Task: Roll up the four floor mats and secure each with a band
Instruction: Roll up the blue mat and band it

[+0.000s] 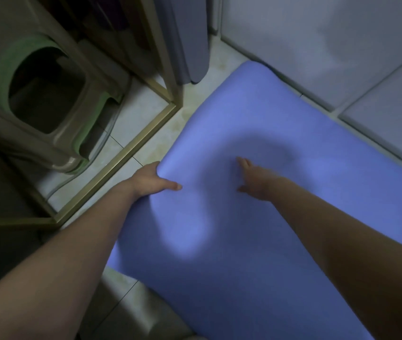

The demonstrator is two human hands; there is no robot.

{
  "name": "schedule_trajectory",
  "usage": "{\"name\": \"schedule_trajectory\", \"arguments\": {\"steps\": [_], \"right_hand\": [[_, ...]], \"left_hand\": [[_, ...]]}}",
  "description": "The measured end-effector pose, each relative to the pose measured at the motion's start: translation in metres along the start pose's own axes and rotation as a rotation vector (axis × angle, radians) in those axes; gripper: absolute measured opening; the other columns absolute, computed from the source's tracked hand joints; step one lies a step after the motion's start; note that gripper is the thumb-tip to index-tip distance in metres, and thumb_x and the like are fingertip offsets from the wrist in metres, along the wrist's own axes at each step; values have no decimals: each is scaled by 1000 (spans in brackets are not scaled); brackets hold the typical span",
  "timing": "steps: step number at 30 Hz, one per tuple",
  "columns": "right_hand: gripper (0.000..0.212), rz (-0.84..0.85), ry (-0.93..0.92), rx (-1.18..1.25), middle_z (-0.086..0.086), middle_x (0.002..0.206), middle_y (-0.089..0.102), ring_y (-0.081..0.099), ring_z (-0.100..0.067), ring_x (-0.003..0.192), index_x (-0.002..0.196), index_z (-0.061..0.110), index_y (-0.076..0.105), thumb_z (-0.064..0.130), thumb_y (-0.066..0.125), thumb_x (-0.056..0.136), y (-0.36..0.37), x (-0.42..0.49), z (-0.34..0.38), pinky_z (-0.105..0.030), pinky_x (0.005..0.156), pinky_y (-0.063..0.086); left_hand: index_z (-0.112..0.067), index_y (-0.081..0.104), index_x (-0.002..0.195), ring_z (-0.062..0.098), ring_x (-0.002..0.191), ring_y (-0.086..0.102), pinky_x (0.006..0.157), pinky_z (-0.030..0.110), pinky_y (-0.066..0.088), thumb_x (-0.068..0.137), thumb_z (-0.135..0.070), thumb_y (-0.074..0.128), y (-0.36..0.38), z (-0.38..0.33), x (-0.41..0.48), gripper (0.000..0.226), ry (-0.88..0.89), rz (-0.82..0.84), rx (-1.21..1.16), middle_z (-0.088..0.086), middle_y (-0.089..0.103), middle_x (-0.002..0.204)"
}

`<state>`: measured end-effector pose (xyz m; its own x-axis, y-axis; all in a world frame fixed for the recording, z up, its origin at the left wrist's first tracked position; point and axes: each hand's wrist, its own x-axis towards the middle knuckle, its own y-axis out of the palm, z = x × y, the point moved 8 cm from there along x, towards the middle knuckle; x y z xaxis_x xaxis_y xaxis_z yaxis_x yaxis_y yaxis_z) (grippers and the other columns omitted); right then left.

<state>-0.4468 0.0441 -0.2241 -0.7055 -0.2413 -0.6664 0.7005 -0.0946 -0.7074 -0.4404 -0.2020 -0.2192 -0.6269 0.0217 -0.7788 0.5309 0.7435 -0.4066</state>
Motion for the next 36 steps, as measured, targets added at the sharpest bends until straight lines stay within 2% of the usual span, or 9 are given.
{"name": "schedule_trajectory", "arguments": {"steps": [6,11,14,17,20,23,27,31,36], "right_hand": [[82,-404,-176,-227,-14,158,8,25,-29,140,151,7,3,18,59,92,-86,-38,28,-36,109,25],[97,-310,-235,-517,-7,159,-1,4,-24,146,151,15,0,20,70,84,-131,-76,29,-37,117,8],[96,-296,-263,-550,-2,159,5,3,-23,146,150,22,11,22,74,79,-147,-101,18,-38,116,5],[98,-311,-289,-695,0,157,13,6,-23,146,148,19,16,32,77,73,-157,-127,14,-38,116,3],[86,-325,-250,-780,-6,143,35,28,-24,137,140,14,31,42,76,72,-163,-157,6,-34,114,8],[60,-388,-154,-705,-9,130,48,45,-27,120,127,9,42,40,67,82,-165,-190,-19,-32,100,28],[35,-390,6,-583,-9,120,60,58,-31,107,118,10,44,34,51,93,-151,-245,-47,-36,82,42],[31,-368,58,-553,-10,120,61,59,-30,108,119,10,45,29,49,95,-131,-289,-45,-36,79,43],[34,-396,81,-587,-13,125,58,57,-32,111,124,8,42,27,48,96,-130,-338,-25,-37,82,43]], "left_hand": [[-25,54,125,24,102,62,84,32,48,75,-22,74,12,-57,-46,54,385,-162,393,0,66,110],[-25,53,123,26,106,58,81,32,45,85,-27,61,49,-119,-101,39,691,-119,882,0,63,116],[-24,52,98,26,76,62,58,29,38,80,-21,64,66,-139,-143,22,973,-172,997,0,61,90],[-28,39,83,22,39,42,40,22,17,53,-15,77,89,-141,-174,51,1202,-252,1247,-4,49,63],[-27,36,83,22,38,24,41,23,10,39,-8,78,92,-148,-192,63,1260,-365,1328,-3,45,60],[-26,39,90,21,40,49,39,23,19,48,-20,85,80,-156,-202,63,1129,-412,1230,-4,55,68],[-19,35,121,25,100,55,72,32,38,79,-38,61,69,-165,-208,53,705,-417,1150,2,47,115],[-17,29,136,28,109,50,89,38,39,74,-44,66,96,-182,-248,77,876,-449,1082,4,46,118],[-13,41,117,27,106,49,82,33,35,82,-41,64,140,-219,-304,51,980,-469,925,5,47,114]]}}
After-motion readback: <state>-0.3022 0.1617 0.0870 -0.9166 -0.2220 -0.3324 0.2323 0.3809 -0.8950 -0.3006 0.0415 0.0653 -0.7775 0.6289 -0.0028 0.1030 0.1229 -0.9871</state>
